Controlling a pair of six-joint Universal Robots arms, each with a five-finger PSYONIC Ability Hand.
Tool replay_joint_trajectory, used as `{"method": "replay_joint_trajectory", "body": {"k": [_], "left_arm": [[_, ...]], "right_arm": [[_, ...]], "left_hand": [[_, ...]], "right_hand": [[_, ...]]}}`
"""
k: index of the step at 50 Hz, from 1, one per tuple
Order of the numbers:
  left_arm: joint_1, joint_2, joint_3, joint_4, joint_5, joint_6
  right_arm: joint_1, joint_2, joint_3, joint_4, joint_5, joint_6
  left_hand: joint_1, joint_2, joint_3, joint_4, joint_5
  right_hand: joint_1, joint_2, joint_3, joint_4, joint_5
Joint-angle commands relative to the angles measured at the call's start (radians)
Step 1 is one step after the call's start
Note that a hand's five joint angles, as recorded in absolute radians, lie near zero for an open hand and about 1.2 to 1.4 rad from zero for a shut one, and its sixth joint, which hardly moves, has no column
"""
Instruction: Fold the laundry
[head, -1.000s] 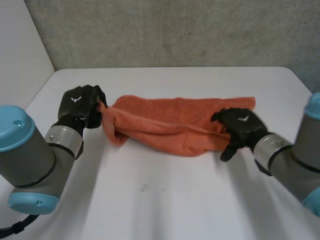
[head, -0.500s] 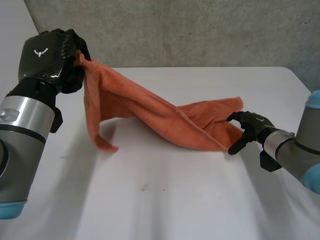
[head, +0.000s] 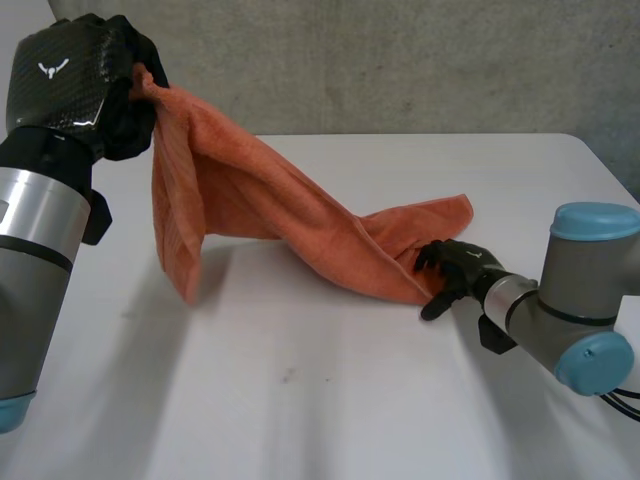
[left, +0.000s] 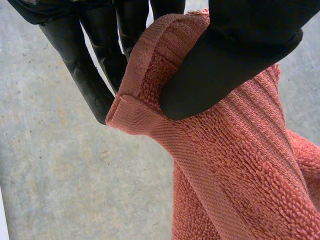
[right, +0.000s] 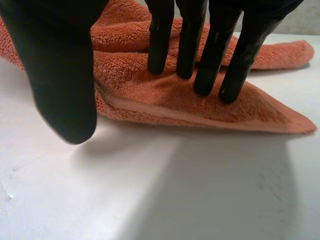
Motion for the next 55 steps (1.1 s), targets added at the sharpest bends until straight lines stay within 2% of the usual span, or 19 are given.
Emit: {"method": "replay_joint_trajectory", "body": {"k": [1, 3, 5, 11, 14, 18, 22, 23, 24, 25, 27, 29, 33, 36, 39, 41, 47, 49, 55], "left_arm": [[0.002, 0.011, 0.016, 0.000, 0.000, -0.002], [0.002, 0.018, 0.019, 0.000, 0.000, -0.002], [0.002, 0.022, 0.022, 0.000, 0.000, -0.002], [0.014, 0.027, 0.031, 0.000, 0.002, 0.000], [0.020, 0.025, 0.031, 0.002, 0.002, 0.000], [0.046, 0.024, 0.027, 0.000, 0.005, 0.001], [0.100, 0.012, 0.018, -0.002, 0.047, 0.001], [0.118, 0.008, 0.015, -0.003, 0.067, -0.002], [0.118, 0.008, 0.015, -0.003, 0.067, -0.002], [0.134, 0.008, 0.007, -0.008, 0.087, -0.003], [0.146, 0.005, -0.002, -0.015, 0.107, -0.002], [0.152, -0.005, -0.008, -0.028, 0.126, -0.002], [0.152, -0.071, -0.021, -0.057, 0.152, 0.004], [0.151, -0.113, -0.019, -0.078, 0.158, 0.007], [0.154, -0.183, -0.004, -0.100, 0.175, 0.024], [0.155, -0.223, 0.005, -0.101, 0.184, 0.041], [0.163, -0.381, 0.091, -0.097, 0.196, 0.151], [0.163, -0.425, 0.131, -0.094, 0.199, 0.187], [0.161, -0.553, 0.388, -0.055, 0.216, 0.280]], "right_arm": [[0.019, 0.026, -0.020, -0.065, 0.004, 0.029], [0.019, 0.032, -0.027, -0.072, 0.007, 0.035], [0.019, 0.044, -0.047, -0.073, 0.010, 0.040], [0.014, 0.032, -0.069, -0.072, 0.018, 0.038], [0.006, -0.023, -0.069, -0.070, 0.038, 0.038], [-0.033, -0.216, -0.053, -0.076, 0.091, 0.019], [-0.107, -0.387, -0.072, -0.050, 0.082, -0.065], [-0.107, -0.388, -0.072, -0.050, 0.082, -0.066], [-0.115, -0.461, -0.075, -0.024, 0.067, -0.133], [-0.115, -0.462, -0.075, -0.024, 0.067, -0.133], [-0.124, -0.579, -0.096, 0.072, 0.023, -0.280], [-0.126, -0.603, -0.108, 0.135, 0.007, -0.340], [-0.110, -0.589, -0.147, 0.319, 0.000, -0.495], [-0.104, -0.575, -0.151, 0.376, 0.000, -0.544], [-0.081, -0.518, -0.161, 0.468, 0.012, -0.644], [-0.060, -0.444, -0.185, 0.507, 0.059, -0.711], [-0.044, -0.319, -0.263, 0.465, 0.138, -0.741], [-0.035, -0.209, -0.370, 0.368, 0.165, -0.742], [-0.020, -0.110, -0.570, 0.160, 0.196, -0.729]], "left_hand": [[0.221, 0.179, 0.181, 0.179, 0.191], [0.221, 0.179, 0.181, 0.179, 0.191], [0.221, 0.179, 0.181, 0.179, 0.191], [0.221, 0.179, 0.181, 0.179, 0.191], [0.221, 0.179, 0.181, 0.179, 0.191], [0.221, 0.179, 0.181, 0.179, 0.191], [0.221, 0.179, 0.181, 0.179, 0.191], [0.221, 0.179, 0.181, 0.179, 0.191], [0.221, 0.179, 0.181, 0.179, 0.191], [0.221, 0.179, 0.181, 0.179, 0.191], [0.221, 0.179, 0.181, 0.179, 0.191], [0.221, 0.179, 0.181, 0.179, 0.191], [0.221, 0.179, 0.181, 0.179, 0.191], [0.221, 0.179, 0.181, 0.179, 0.191], [0.221, 0.179, 0.181, 0.179, 0.191], [0.221, 0.179, 0.181, 0.179, 0.191], [0.221, 0.179, 0.181, 0.179, 0.191], [0.221, 0.179, 0.181, 0.179, 0.191], [0.221, 0.179, 0.181, 0.179, 0.191]], "right_hand": [[0.514, 0.436, 0.435, 0.434, 0.456], [0.605, 0.527, 0.526, 0.525, 0.547], [0.873, 0.795, 0.795, 0.793, 0.815], [0.903, 0.825, 0.825, 0.823, 0.845], [0.903, 0.825, 0.825, 0.823, 0.845], [0.903, 0.825, 0.825, 0.823, 0.845], [0.903, 0.825, 0.825, 0.823, 0.845], [0.903, 0.825, 0.825, 0.823, 0.845], [0.903, 0.825, 0.825, 0.823, 0.845], [0.903, 0.825, 0.825, 0.823, 0.845], [0.903, 0.825, 0.825, 0.823, 0.845], [0.903, 0.825, 0.825, 0.823, 0.845], [0.903, 0.825, 0.825, 0.823, 0.845], [0.903, 0.825, 0.825, 0.823, 0.845], [0.903, 0.825, 0.825, 0.823, 0.845], [0.903, 0.825, 0.825, 0.823, 0.845], [0.903, 0.825, 0.825, 0.823, 0.845], [0.903, 0.825, 0.825, 0.823, 0.845], [0.903, 0.825, 0.825, 0.823, 0.845]]}}
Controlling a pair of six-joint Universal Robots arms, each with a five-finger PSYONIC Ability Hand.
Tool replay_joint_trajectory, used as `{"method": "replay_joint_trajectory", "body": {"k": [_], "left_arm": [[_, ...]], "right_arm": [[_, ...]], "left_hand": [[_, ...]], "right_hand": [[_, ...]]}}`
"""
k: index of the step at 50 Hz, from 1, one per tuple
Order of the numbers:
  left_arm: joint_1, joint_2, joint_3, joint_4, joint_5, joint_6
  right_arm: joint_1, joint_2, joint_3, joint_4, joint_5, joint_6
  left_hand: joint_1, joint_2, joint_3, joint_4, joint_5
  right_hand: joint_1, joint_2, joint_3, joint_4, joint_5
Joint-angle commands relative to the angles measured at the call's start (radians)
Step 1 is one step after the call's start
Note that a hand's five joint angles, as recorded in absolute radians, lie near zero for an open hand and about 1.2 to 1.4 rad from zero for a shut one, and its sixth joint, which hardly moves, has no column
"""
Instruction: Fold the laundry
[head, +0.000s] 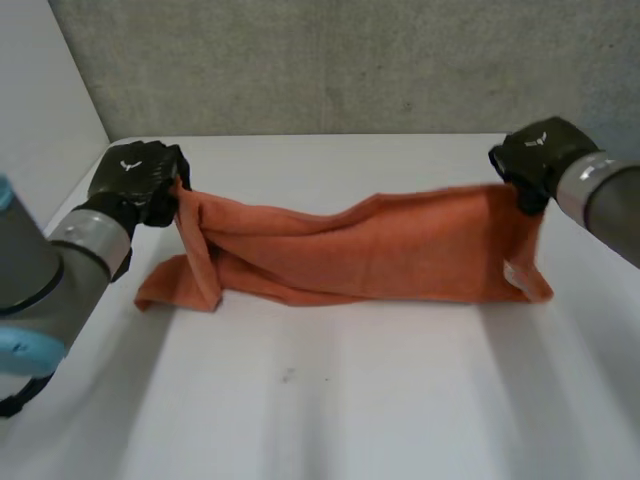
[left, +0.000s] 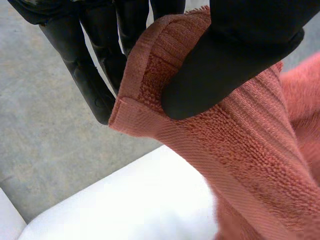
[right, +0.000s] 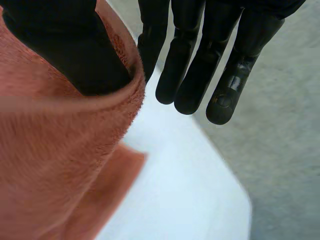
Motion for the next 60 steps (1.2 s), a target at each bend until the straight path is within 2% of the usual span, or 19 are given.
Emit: {"method": "replay_joint_trajectory", "body": {"k": [1, 4, 5, 6, 10, 14, 23, 29, 31, 33, 35, 36, 37, 39, 41, 43, 49, 52, 60], "left_arm": [[-0.001, -0.137, 0.250, 0.041, 0.015, 0.103], [-0.001, -0.151, 0.372, 0.122, 0.018, 0.108], [0.001, -0.148, 0.413, 0.183, 0.019, 0.103], [-0.001, -0.140, 0.436, 0.244, 0.019, 0.103], [0.001, -0.101, 0.441, 0.350, 0.022, 0.103], [0.001, -0.042, 0.369, 0.412, 0.028, 0.099], [0.010, -0.033, 0.142, 0.381, 0.045, 0.100], [0.009, -0.071, -0.067, 0.369, 0.100, 0.109], [0.009, -0.091, -0.110, 0.371, 0.108, 0.111], [0.010, -0.109, -0.144, 0.369, 0.110, 0.113], [0.012, -0.145, -0.190, 0.339, 0.099, 0.135], [0.012, -0.145, -0.190, 0.339, 0.099, 0.136], [0.012, -0.154, -0.203, 0.294, 0.093, 0.170], [0.013, -0.154, -0.208, 0.234, 0.080, 0.220], [0.021, -0.142, -0.210, 0.109, 0.044, 0.319], [0.028, -0.127, -0.210, 0.054, 0.024, 0.351], [0.013, -0.025, -0.216, -0.101, -0.016, 0.375], [0.004, 0.010, -0.217, -0.117, -0.019, 0.364], [-0.059, 0.194, -0.243, -0.131, -0.022, 0.180]], "right_arm": [[0.031, 0.153, -0.295, -0.326, 0.063, 0.029], [0.065, 0.143, -0.377, -0.499, 0.111, 0.045], [0.065, 0.143, -0.377, -0.500, 0.111, 0.046], [0.077, 0.120, -0.391, -0.586, 0.127, 0.053], [0.093, 0.023, -0.328, -0.737, 0.135, 0.055], [0.091, -0.021, -0.230, -0.735, 0.128, 0.056], [0.079, -0.069, 0.150, -0.667, 0.097, 0.058], [0.079, -0.072, 0.385, -0.593, 0.086, 0.059], [0.077, -0.066, 0.428, -0.593, 0.085, 0.059], [0.076, -0.057, 0.463, -0.596, 0.085, 0.059], [0.076, -0.040, 0.488, -0.601, 0.074, 0.061], [0.076, -0.017, 0.510, -0.604, 0.056, 0.062], [0.076, -0.011, 0.522, -0.606, 0.045, 0.064], [0.076, -0.009, 0.534, -0.606, 0.036, 0.064], [0.076, -0.009, 0.540, -0.606, 0.033, 0.065], [0.077, -0.009, 0.548, -0.607, 0.031, 0.072], [0.079, -0.012, 0.556, -0.603, 0.028, 0.134], [0.076, -0.014, 0.557, -0.597, 0.025, 0.177], [0.076, -0.041, 0.568, -0.592, 0.023, 0.237]], "left_hand": [[0.221, 0.178, 0.180, 0.179, 0.191], [0.221, 0.178, 0.180, 0.179, 0.191], [0.221, 0.178, 0.180, 0.179, 0.191], [0.221, 0.178, 0.180, 0.179, 0.191], [0.221, 0.178, 0.180, 0.179, 0.191], [0.221, 0.178, 0.180, 0.179, 0.191], [0.221, 0.178, 0.180, 0.179, 0.191], [0.221, 0.178, 0.180, 0.179, 0.191], [0.207, 0.164, 0.166, 0.164, 0.177], [0.081, 0.038, 0.039, 0.038, 0.050], [-0.483, -0.525, -0.524, -0.525, -0.513], [-0.486, -0.529, -0.527, -0.528, -0.516], [-0.634, -0.677, -0.675, -0.677, -0.664], [-0.656, -0.699, -0.697, -0.699, -0.686], [-0.802, -0.845, -0.843, -0.845, -0.832], [-0.902, -0.945, -0.943, -0.944, -0.932], [-0.947, -0.990, -0.988, -0.989, -0.977], [-0.947, -0.990, -0.988, -0.989, -0.977], [-0.938, -0.981, -0.979, -0.981, -0.968]], "right_hand": [[0.416, 0.216, 0.213, 0.206, 0.236], [0.416, 0.216, 0.213, 0.206, 0.236], [0.416, 0.216, 0.213, 0.206, 0.236], [0.416, 0.216, 0.213, 0.206, 0.236], [0.416, 0.216, 0.213, 0.206, 0.236], [0.416, 0.216, 0.213, 0.206, 0.236], [0.416, 0.216, 0.213, 0.206, 0.236], [0.416, 0.216, 0.213, 0.206, 0.236], [0.416, 0.216, 0.213, 0.206, 0.236], [0.416, 0.216, 0.213, 0.206, 0.236], [0.416, 0.216, 0.213, 0.206, 0.236], [0.416, 0.216, 0.213, 0.206, 0.236], [0.416, 0.216, 0.213, 0.206, 0.236], [0.416, 0.216, 0.213, 0.206, 0.236], [0.416, 0.216, 0.213, 0.206, 0.236], [0.416, 0.216, 0.213, 0.206, 0.236], [0.416, 0.216, 0.213, 0.206, 0.236], [0.416, 0.216, 0.213, 0.206, 0.236], [0.416, 0.216, 0.213, 0.206, 0.236]]}}
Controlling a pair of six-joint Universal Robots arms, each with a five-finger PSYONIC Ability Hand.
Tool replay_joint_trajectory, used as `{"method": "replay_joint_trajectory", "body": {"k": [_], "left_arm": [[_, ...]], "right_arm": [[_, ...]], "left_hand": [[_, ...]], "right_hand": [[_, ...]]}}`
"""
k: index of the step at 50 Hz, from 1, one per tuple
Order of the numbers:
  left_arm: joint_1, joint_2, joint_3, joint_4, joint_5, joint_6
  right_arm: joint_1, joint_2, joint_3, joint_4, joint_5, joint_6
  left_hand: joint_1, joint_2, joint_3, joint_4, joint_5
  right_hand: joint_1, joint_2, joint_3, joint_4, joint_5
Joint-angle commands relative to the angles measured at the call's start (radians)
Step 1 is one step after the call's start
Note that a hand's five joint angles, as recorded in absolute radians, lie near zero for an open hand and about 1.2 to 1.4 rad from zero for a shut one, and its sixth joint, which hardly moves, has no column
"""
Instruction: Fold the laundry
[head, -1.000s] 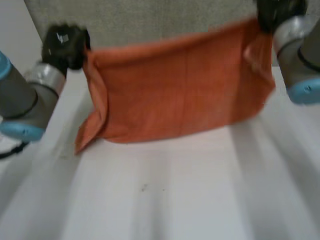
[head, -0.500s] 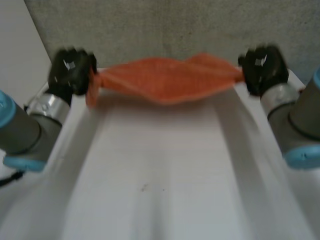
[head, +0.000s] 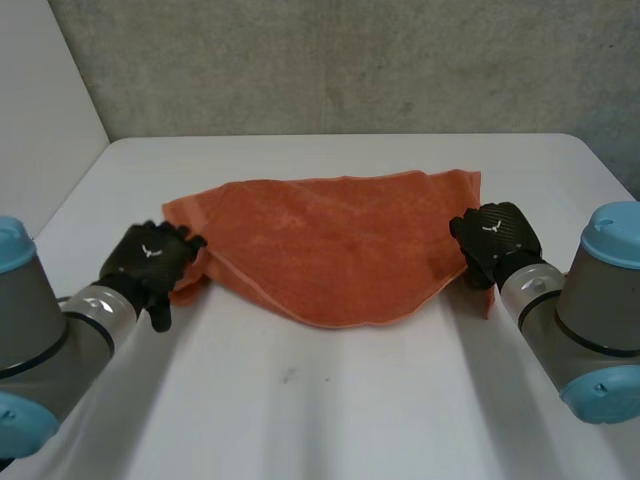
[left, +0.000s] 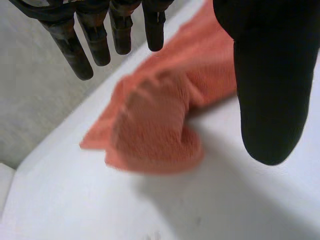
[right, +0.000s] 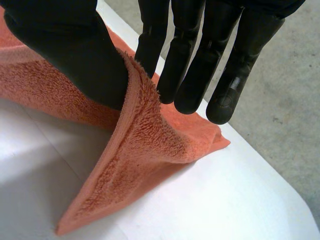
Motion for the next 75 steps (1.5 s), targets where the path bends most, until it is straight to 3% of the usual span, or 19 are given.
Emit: {"method": "replay_joint_trajectory", "body": {"k": [1, 8, 14, 24, 28, 35, 40, 43, 58, 69, 70, 75], "left_arm": [[-0.062, 0.158, -0.017, -0.007, 0.000, -0.193], [-0.104, 0.207, -0.017, -0.007, 0.000, -0.347], [-0.107, 0.180, -0.011, 0.005, -0.016, -0.370], [-0.098, -0.101, 0.159, 0.033, -0.227, -0.372], [-0.090, -0.173, 0.227, 0.028, -0.247, -0.372], [-0.056, -0.250, 0.281, 0.028, -0.247, -0.372], [-0.029, -0.276, 0.281, 0.034, -0.241, -0.367], [-0.011, -0.279, 0.279, 0.034, -0.238, -0.367], [0.002, -0.279, 0.261, 0.024, -0.211, -0.366], [0.002, -0.277, 0.241, 0.011, -0.175, -0.367], [0.002, -0.279, 0.241, 0.008, -0.166, -0.367], [0.002, -0.279, 0.239, 0.008, -0.148, -0.369]], "right_arm": [[0.000, -0.038, 0.010, 0.004, -0.001, 0.052], [0.002, -0.045, 0.013, 0.002, -0.001, 0.054], [0.002, -0.045, 0.018, 0.002, -0.001, 0.055], [0.002, -0.049, 0.016, 0.004, 0.002, 0.060], [0.002, -0.049, 0.015, 0.004, 0.000, 0.058], [-0.001, -0.047, 0.013, 0.004, -0.001, 0.057], [-0.001, -0.045, 0.002, 0.006, 0.000, 0.055], [-0.003, -0.041, -0.005, 0.010, 0.000, 0.046], [-0.047, -0.035, -0.047, 0.087, -0.001, 0.048], [-0.055, -0.032, -0.062, 0.119, -0.003, 0.046], [-0.055, -0.032, -0.062, 0.119, -0.003, 0.046], [-0.060, -0.032, -0.061, 0.121, -0.003, 0.046]], "left_hand": [[0.012, 0.024, 0.020, 0.023, 0.020], [0.018, 0.030, 0.026, 0.029, 0.026], [0.018, 0.030, 0.026, 0.029, 0.026], [0.059, 0.071, 0.067, 0.070, 0.067], [0.094, 0.106, 0.102, 0.105, 0.102], [0.273, 0.285, 0.282, 0.284, 0.282], [0.712, 0.724, 0.721, 0.723, 0.721], [0.857, 0.869, 0.865, 0.868, 0.865], [1.167, 1.180, 1.176, 1.178, 1.176], [1.168, 1.180, 1.177, 1.179, 1.177], [1.058, 1.070, 1.067, 1.069, 1.067], [0.993, 1.005, 1.001, 1.003, 1.001]], "right_hand": [[0.416, 0.216, 0.213, 0.206, 0.230], [0.416, 0.216, 0.213, 0.206, 0.230], [0.416, 0.216, 0.213, 0.206, 0.230], [0.416, 0.216, 0.213, 0.206, 0.230], [0.416, 0.216, 0.213, 0.206, 0.230], [0.416, 0.216, 0.213, 0.206, 0.230], [0.416, 0.216, 0.213, 0.206, 0.230], [0.416, 0.216, 0.213, 0.206, 0.230], [0.416, 0.216, 0.213, 0.206, 0.230], [0.416, 0.216, 0.213, 0.206, 0.230], [0.416, 0.216, 0.213, 0.206, 0.230], [0.416, 0.216, 0.213, 0.206, 0.230]]}}
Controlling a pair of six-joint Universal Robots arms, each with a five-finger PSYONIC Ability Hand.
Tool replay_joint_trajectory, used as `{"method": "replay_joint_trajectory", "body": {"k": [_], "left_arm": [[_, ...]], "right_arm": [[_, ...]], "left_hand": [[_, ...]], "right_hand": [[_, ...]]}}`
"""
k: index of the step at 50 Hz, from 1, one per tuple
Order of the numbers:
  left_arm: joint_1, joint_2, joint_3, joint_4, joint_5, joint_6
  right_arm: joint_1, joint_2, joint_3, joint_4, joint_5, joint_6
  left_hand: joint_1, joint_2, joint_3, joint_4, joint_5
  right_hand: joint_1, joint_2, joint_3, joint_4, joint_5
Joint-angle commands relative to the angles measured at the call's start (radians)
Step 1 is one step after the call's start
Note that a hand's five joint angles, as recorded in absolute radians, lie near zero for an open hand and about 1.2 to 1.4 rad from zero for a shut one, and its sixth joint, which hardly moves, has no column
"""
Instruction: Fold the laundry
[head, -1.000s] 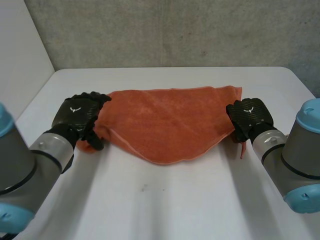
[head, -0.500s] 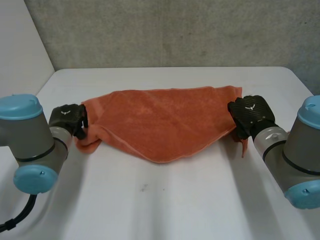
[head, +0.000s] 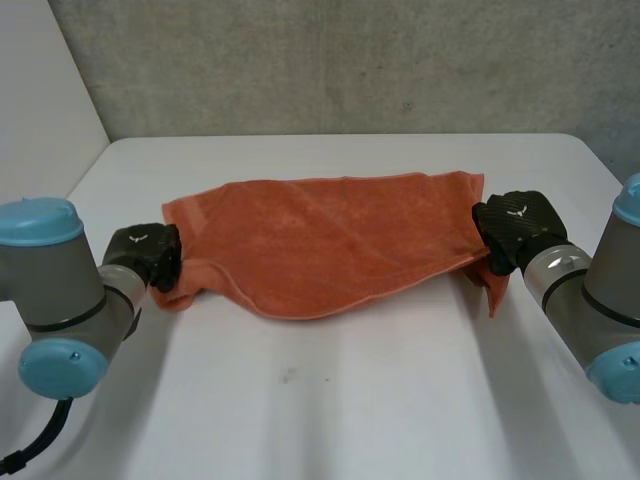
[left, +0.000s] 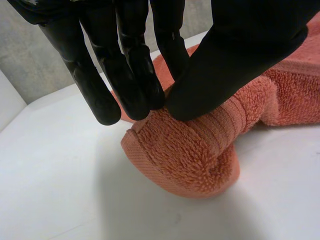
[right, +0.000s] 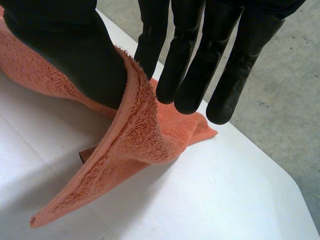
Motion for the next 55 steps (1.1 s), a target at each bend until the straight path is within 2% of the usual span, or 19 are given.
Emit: {"method": "replay_joint_trajectory", "body": {"k": [1, 19, 25, 34, 39, 41, 50, 55], "left_arm": [[0.000, -0.001, -0.003, -0.002, 0.026, -0.002], [-0.018, 0.004, -0.005, -0.066, 0.026, -0.007], [-0.020, 0.004, -0.005, -0.086, 0.028, -0.005], [-0.021, 0.008, -0.014, -0.094, 0.026, -0.007], [-0.023, 0.007, -0.015, -0.096, 0.028, -0.007], [-0.023, 0.001, -0.015, -0.094, 0.030, -0.004], [-0.009, 0.062, -0.003, -0.094, 0.030, 0.003], [0.014, 0.250, -0.012, -0.094, 0.031, 0.004]], "right_arm": [[-0.004, 0.002, 0.001, 0.002, -0.002, -0.001], [-0.018, 0.024, -0.008, 0.001, -0.002, -0.024], [-0.016, 0.030, -0.007, 0.001, -0.002, -0.027], [-0.016, 0.039, -0.008, -0.001, -0.002, -0.028], [-0.016, 0.047, -0.013, -0.002, -0.002, -0.028], [-0.016, 0.050, -0.016, -0.001, -0.002, -0.028], [-0.054, 0.030, -0.051, 0.056, 0.000, -0.033], [-0.079, -0.053, -0.087, 0.165, -0.006, -0.051]], "left_hand": [[0.046, 0.046, 0.046, 0.047, 0.035], [0.037, 0.038, 0.037, 0.038, 0.026], [-0.168, -0.168, -0.168, -0.167, -0.179], [-0.180, -0.180, -0.180, -0.179, -0.191], [-0.066, -0.065, -0.065, -0.065, -0.076], [0.220, 0.221, 0.221, 0.221, 0.210], [0.221, 0.222, 0.222, 0.222, 0.211], [0.221, 0.222, 0.222, 0.222, 0.211]], "right_hand": [[0.416, 0.216, 0.213, 0.206, 0.230], [0.416, 0.216, 0.213, 0.206, 0.230], [0.416, 0.216, 0.213, 0.206, 0.230], [0.416, 0.216, 0.213, 0.206, 0.230], [0.416, 0.216, 0.213, 0.206, 0.230], [0.416, 0.216, 0.213, 0.206, 0.230], [0.416, 0.216, 0.213, 0.206, 0.230], [0.416, 0.216, 0.213, 0.206, 0.230]]}}
